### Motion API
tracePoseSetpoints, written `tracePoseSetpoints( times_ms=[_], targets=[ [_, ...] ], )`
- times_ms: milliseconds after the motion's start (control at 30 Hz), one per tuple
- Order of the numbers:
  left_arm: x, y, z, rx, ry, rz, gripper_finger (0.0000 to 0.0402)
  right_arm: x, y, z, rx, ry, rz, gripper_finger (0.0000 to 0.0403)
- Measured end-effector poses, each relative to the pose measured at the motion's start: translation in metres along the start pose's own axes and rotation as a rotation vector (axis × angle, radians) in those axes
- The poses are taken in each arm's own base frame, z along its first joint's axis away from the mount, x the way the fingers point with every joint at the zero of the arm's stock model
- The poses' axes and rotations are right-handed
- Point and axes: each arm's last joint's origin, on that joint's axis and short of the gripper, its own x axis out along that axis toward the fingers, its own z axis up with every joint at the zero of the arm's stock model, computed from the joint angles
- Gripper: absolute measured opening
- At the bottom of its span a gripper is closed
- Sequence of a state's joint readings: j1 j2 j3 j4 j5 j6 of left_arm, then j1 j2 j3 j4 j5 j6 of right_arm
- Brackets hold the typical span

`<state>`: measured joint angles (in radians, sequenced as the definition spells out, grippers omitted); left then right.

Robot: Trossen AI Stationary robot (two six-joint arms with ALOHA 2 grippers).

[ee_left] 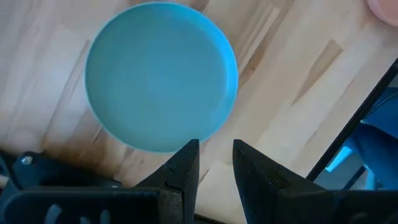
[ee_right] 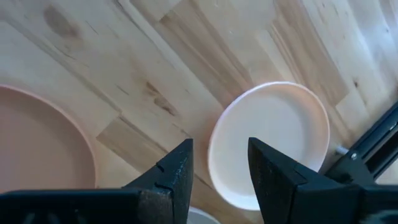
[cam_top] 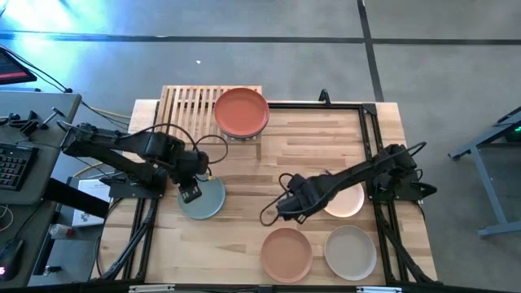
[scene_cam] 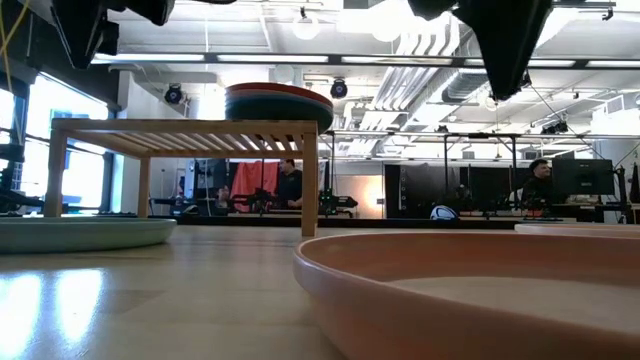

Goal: Place and stack plates onto a shelf
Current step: Put the light green plate on the shelf

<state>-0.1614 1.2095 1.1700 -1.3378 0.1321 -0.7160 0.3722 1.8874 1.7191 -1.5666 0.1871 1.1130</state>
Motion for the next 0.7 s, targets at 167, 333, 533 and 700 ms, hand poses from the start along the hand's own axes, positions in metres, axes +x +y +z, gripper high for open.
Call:
tracePoseSetpoints(
  times_ms=[167,333,533,700],
  targets=[
    [0.019,-0.006,-0.007,-0.007,0.014,0.008,0.0087,-0.006,0.001,-0.011,0.035,-0.011,0.011,0.0131],
    [0.041,-0.013,-0.012,-0.013,0.001,-0.034,0.0087,-0.007,0.002,-0.013,0.049,-0.008,0.017,0.0131],
    [0.068,-0.019,-0.018,-0.020,-0.024,-0.089,0.0087,-0.007,0.003,-0.013,0.051,0.004,0.030,0.0131],
    [0.090,-0.018,-0.024,-0.034,-0.032,-0.113,0.0087,-0.007,0.003,-0.012,0.051,0.004,0.032,0.0131]
  ],
)
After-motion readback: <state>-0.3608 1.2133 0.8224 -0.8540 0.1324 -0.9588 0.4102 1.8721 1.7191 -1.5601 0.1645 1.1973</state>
